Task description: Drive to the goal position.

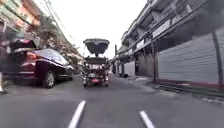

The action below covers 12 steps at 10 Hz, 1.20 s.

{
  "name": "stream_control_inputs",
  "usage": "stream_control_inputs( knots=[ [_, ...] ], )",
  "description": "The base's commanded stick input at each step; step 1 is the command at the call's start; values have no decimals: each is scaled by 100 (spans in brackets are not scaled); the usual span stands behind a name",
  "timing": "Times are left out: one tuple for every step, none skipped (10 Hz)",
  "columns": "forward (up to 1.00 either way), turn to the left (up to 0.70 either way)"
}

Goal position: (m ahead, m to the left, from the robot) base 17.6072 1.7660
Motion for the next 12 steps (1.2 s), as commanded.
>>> stream_control_inputs(
  knots=[
    [100,0],
    [100,0],
    [100,0],
    [100,0],
    [100,0],
    [100,0],
    [100,0],
    [100,6],
    [100,40],
    [100,40],
    [100,11],
    [100,3]
  ],
)
